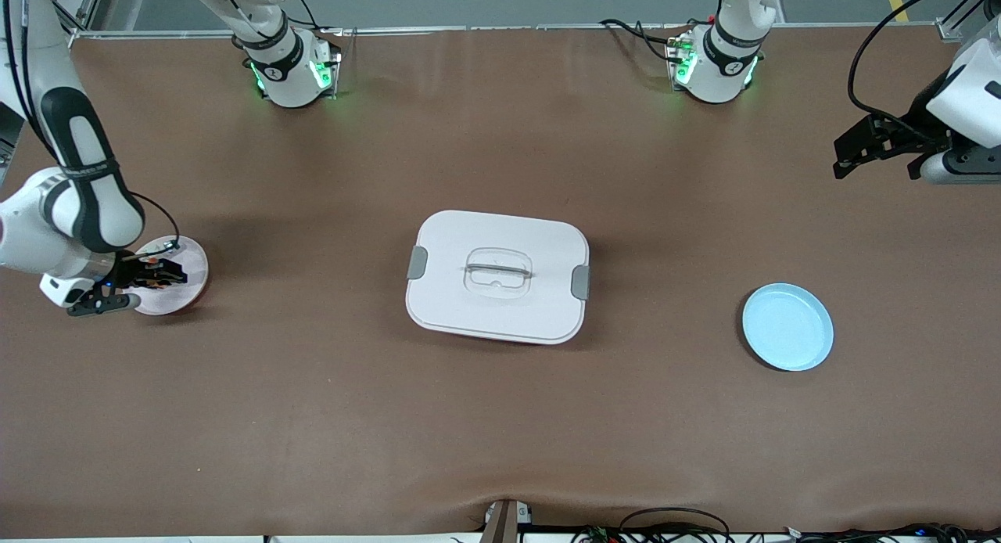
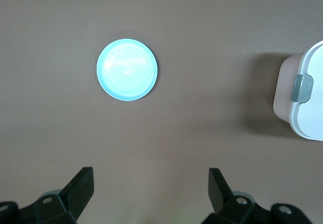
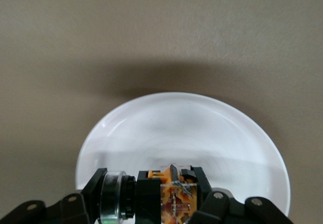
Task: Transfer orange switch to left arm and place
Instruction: 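Close the right gripper on the black-orange push-button switch and lift it, then carry the switch over the white box while the left gripper approaches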
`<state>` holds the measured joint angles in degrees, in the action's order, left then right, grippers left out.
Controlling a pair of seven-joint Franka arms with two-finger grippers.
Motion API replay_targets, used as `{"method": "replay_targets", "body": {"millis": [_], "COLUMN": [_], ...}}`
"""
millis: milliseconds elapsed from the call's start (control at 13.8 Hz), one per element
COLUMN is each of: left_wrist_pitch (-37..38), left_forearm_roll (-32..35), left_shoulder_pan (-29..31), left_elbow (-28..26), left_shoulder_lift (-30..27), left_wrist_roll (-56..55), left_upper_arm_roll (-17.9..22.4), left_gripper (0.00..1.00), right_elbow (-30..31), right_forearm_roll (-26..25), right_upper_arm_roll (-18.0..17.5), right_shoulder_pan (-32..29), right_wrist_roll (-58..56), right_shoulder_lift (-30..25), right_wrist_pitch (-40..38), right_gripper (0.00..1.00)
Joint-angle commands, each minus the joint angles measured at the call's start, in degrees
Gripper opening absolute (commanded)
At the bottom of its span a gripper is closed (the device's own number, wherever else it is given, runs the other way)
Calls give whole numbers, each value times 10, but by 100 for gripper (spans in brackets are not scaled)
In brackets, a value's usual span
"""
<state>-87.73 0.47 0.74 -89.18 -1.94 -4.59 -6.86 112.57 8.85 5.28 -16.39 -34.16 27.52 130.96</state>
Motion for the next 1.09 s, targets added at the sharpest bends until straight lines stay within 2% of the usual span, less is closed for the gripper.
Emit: {"method": "replay_targets", "body": {"millis": [0,218,436,871,1017], "left_wrist_pitch": [9,9,9,9,9], "left_forearm_roll": [-1,-1,-1,-1,-1], "left_shoulder_pan": [2,1,2,2,1], "left_elbow": [14,14,14,14,14], "left_shoulder_lift": [6,6,6,5,6], "left_wrist_roll": [7,4,8,8,3], "left_upper_arm_roll": [-1,-1,-1,0,-1], "left_gripper": [100,100,100,100,100], "right_elbow": [-16,-51,-112,-129,-148], "right_forearm_roll": [8,6,10,56,86], "right_upper_arm_roll": [-4,-4,-5,-6,-6], "right_shoulder_pan": [26,70,108,193,224], "right_wrist_roll": [71,194,315,505,569], "right_shoulder_lift": [-47,-79,-81,-99,-99], "right_wrist_pitch": [-70,-170,-268,-300,-301], "right_gripper": [0,0,0,0,0]}}
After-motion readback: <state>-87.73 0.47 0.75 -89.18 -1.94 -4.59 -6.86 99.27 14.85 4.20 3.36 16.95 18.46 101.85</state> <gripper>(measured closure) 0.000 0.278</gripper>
